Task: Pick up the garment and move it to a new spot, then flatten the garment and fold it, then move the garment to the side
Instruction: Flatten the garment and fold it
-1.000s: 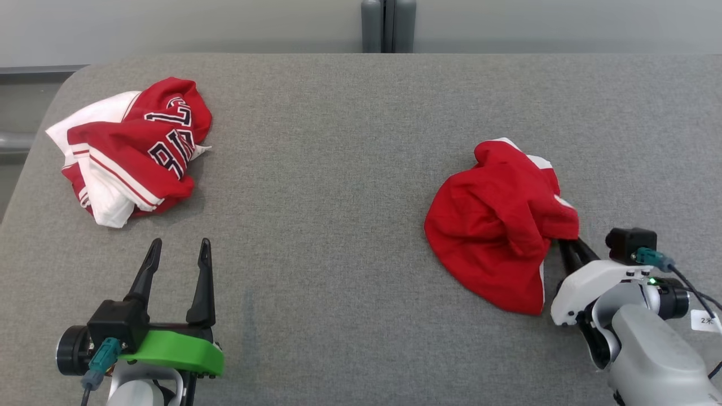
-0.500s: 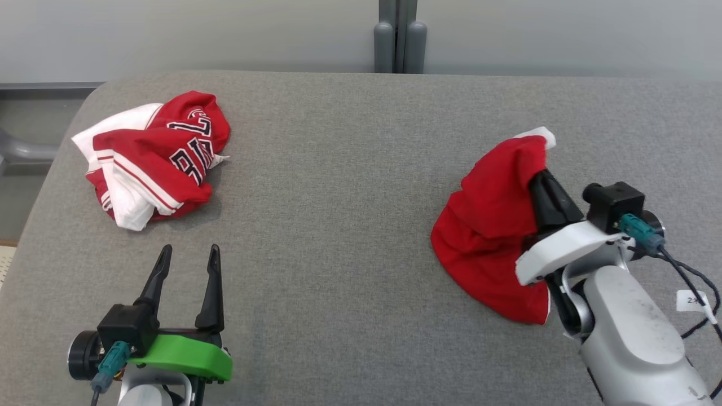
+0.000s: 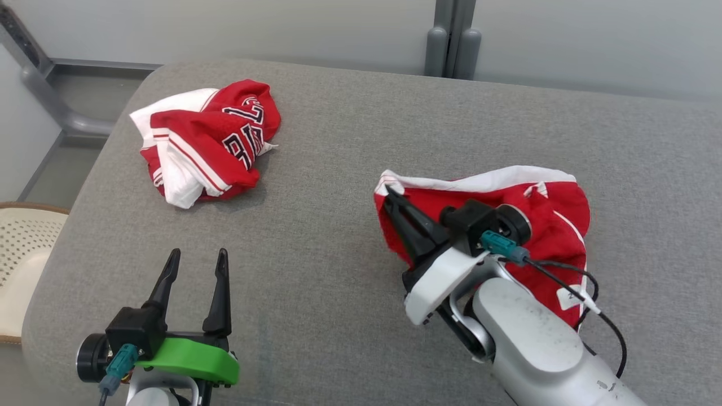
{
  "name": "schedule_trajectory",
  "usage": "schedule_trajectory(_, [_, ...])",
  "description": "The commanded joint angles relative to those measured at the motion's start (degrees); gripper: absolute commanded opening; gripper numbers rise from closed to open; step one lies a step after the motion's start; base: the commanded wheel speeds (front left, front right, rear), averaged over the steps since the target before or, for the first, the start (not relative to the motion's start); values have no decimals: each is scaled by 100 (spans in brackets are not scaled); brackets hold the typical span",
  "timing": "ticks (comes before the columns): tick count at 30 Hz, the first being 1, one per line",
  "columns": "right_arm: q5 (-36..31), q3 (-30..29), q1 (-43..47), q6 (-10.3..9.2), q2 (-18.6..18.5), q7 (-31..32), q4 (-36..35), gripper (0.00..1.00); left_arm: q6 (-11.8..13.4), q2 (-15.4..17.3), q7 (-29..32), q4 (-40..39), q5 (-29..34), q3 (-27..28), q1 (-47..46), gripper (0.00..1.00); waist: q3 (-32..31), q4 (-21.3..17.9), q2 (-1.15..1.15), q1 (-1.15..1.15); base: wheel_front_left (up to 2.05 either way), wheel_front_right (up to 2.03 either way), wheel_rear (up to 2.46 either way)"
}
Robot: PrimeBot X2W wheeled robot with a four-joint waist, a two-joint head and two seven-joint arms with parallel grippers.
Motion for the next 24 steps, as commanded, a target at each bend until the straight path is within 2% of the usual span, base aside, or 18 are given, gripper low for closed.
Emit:
schedule_trajectory(1, [100, 183, -57, -2, 12, -19, 112, 0, -11, -24, -2, 9, -46, -2, -19, 100, 58, 169, 0, 0, 0, 0, 0])
schedule_trajectory(5, [363, 833, 2, -2, 46, -19, 458, 0, -11, -56, -2, 53, -69, -47, -83, 100, 83, 279, 0, 0, 0, 0, 0])
schedule_trajectory(6, [449, 1007, 35, -2, 49, -19, 542, 3, -11, -62, -3, 65, -76, -59, -87, 100, 82, 293, 0, 0, 0, 0, 0])
schedule_trajectory(7, [519, 1181, 50, -2, 44, -19, 649, 47, -11, -68, -3, 80, -80, -68, -88, 100, 82, 307, 0, 0, 0, 0, 0])
schedule_trajectory(8, [588, 1246, 22, -2, 43, -19, 681, 100, -11, -74, -2, 86, -79, -71, -87, 100, 82, 311, 0, 0, 0, 0, 0])
schedule_trajectory(11, [717, 1380, -37, -4, 41, -19, 804, 100, -11, -86, -2, 92, -77, -41, -65, 100, 68, 265, 0, 0, 0, 0, 0])
schedule_trajectory(14, [671, 1242, -107, -4, 43, -19, 843, 100, -11, -92, -2, 113, -54, -4, -25, 100, 15, 164, 0, 0, 0, 0, 0])
schedule_trajectory(18, [519, 866, -29, -4, -4, -19, 688, 100, -11, -96, -3, 125, -19, 43, 27, 100, -108, -1, 0, 0, 0, 0, 0])
schedule_trajectory(24, [230, 23, 356, -4, -344, -18, 57, 100, -11, -77, -2, 123, 7, 69, 115, 100, -268, -250, 0, 0, 0, 0, 0])
